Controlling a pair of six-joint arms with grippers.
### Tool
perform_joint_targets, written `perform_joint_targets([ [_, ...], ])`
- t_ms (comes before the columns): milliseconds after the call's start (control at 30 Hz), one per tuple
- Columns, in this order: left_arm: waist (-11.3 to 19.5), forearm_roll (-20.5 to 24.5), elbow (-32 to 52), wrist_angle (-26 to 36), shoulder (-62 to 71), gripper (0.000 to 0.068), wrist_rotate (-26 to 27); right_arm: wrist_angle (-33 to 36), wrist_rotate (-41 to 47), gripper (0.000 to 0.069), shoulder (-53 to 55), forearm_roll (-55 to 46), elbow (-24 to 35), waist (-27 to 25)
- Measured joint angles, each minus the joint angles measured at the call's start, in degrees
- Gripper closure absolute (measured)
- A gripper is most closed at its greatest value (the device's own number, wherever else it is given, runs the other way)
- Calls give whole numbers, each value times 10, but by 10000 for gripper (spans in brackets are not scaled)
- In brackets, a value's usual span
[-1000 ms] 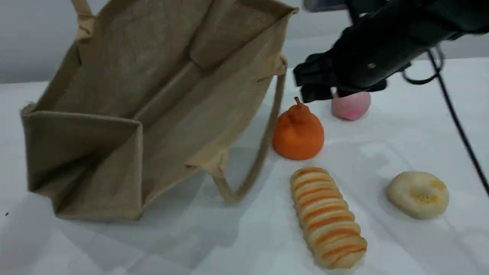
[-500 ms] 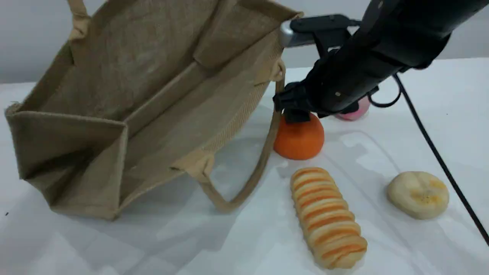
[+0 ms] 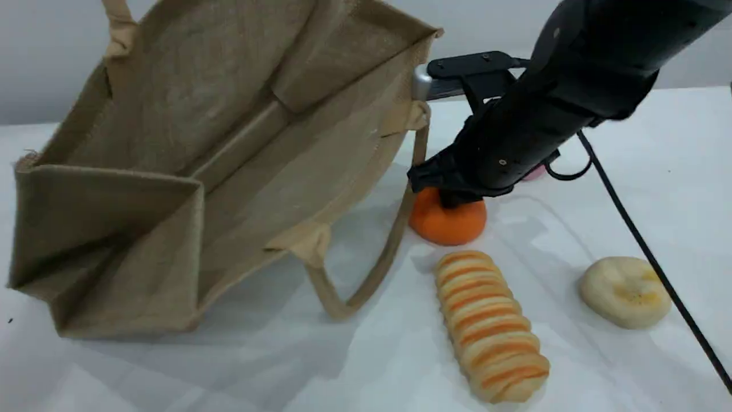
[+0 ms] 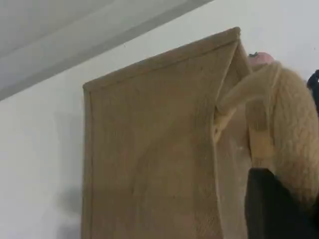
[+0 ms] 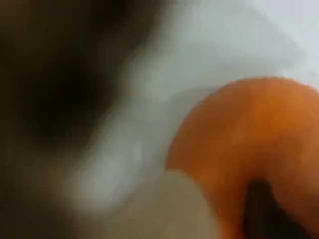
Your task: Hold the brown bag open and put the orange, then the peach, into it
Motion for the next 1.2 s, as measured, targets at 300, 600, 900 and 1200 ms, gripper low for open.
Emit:
perform_joint_targets([
  [300, 0, -4, 0, -1, 0, 607, 4, 124, -2, 667, -136, -42, 1, -93],
  [600, 0, -30, 0, 0, 0, 607, 20, 234, 15, 667, -290, -66, 1, -172],
  [900, 0, -60, 0, -1, 0, 607, 35, 326, 15, 667, -366, -37, 1, -77],
  [1200, 0, -60, 0, 0, 0, 607, 35, 262, 31, 668, -350, -22, 1, 76],
])
